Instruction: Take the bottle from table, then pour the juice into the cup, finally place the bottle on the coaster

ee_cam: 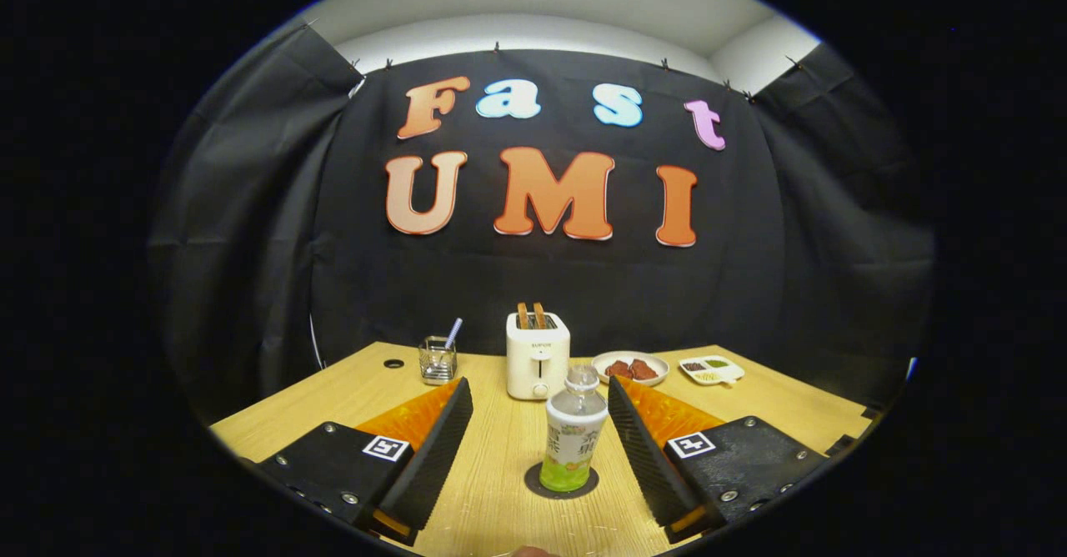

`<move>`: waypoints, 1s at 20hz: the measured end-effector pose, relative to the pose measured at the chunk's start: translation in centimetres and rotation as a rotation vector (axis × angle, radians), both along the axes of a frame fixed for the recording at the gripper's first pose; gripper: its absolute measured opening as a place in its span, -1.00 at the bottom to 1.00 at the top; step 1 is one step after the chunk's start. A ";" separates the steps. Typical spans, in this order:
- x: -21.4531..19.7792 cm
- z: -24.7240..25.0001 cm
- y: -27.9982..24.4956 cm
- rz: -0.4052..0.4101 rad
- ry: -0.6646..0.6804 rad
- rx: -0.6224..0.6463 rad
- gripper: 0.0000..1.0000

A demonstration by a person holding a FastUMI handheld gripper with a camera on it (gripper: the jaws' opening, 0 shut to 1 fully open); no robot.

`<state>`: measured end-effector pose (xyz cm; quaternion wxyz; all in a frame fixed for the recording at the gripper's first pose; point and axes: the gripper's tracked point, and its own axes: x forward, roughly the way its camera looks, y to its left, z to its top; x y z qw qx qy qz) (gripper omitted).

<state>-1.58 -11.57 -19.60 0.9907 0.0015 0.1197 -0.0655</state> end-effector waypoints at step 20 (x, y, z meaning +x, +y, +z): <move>-6.5 17.2 11.0 0.134 -0.249 0.102 0.93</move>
